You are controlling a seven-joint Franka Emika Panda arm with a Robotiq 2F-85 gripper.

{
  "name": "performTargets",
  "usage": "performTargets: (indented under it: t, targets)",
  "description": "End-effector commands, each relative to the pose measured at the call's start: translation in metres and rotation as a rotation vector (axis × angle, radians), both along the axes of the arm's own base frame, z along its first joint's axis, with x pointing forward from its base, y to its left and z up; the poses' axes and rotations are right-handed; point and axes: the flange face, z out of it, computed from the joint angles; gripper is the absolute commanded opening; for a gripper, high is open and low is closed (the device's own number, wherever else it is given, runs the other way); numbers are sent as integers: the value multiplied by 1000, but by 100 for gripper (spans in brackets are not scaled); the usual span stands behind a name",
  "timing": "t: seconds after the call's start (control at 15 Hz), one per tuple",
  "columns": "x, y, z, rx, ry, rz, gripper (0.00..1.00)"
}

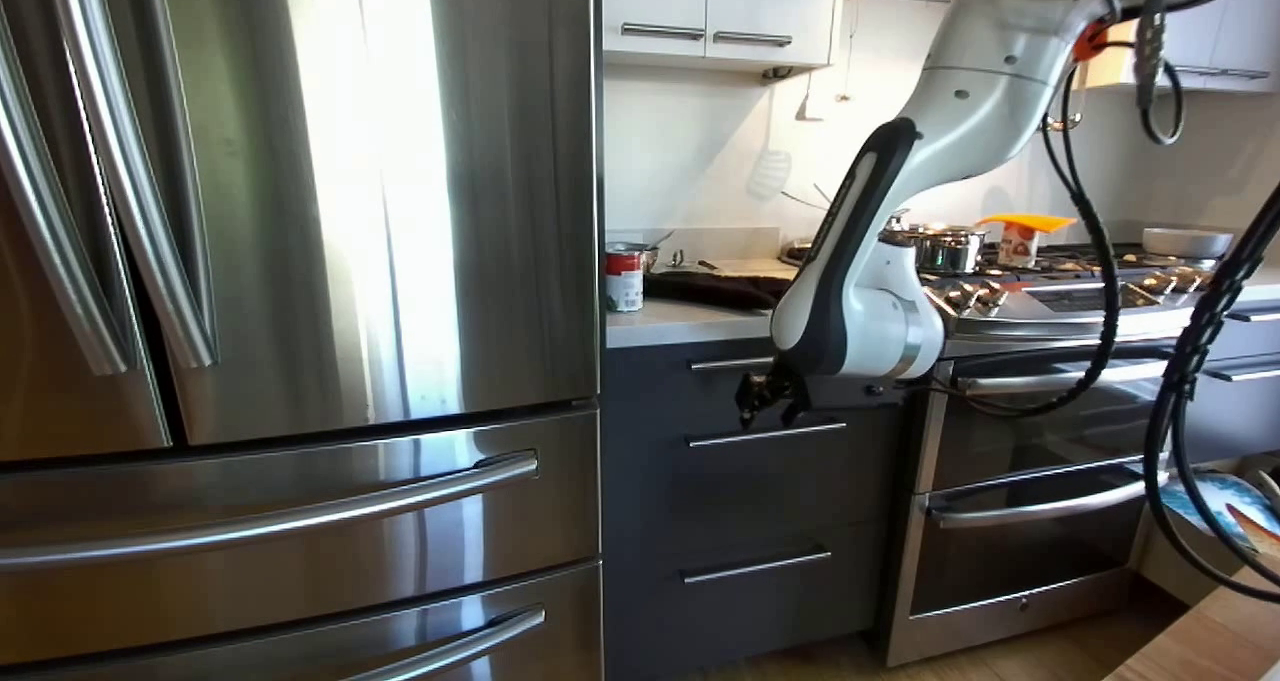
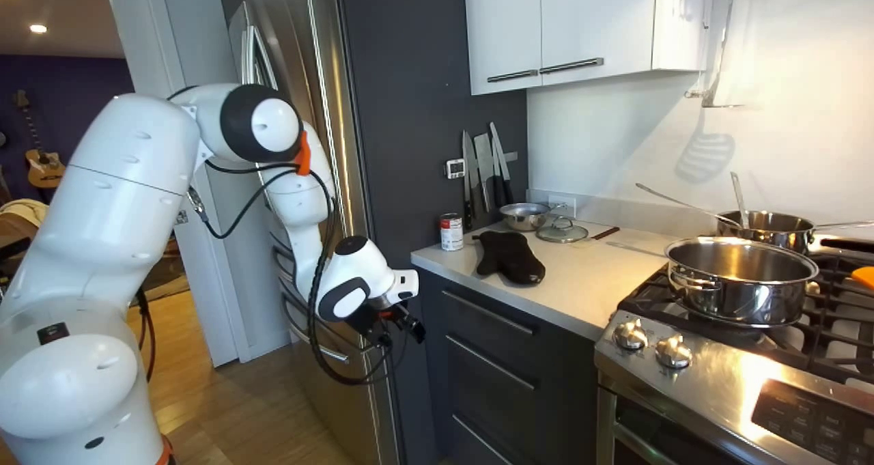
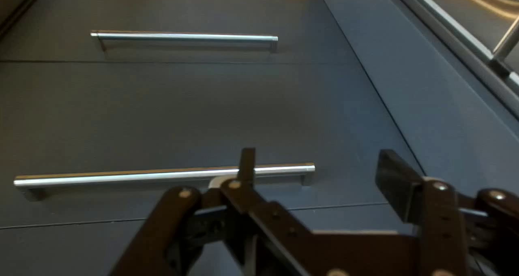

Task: Close the opened drawer

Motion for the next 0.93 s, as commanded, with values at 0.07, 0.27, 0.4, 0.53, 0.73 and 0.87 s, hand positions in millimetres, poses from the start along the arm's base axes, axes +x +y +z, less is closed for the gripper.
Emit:
performTargets:
  t: [0.07, 0.27, 0.4, 0.53, 0.73, 0.87]
  targets:
    - [-46, -41, 47, -94, 182, 153, 100]
    - [-60, -58, 71, -164, 268, 275, 100]
    - [-68, -62, 89, -206, 291, 373, 100]
    - [-73, -67, 109, -227, 293, 457, 100]
    - [-81, -72, 140, -197, 252, 545, 100]
    - [-67, -71, 131, -214, 255, 516, 100]
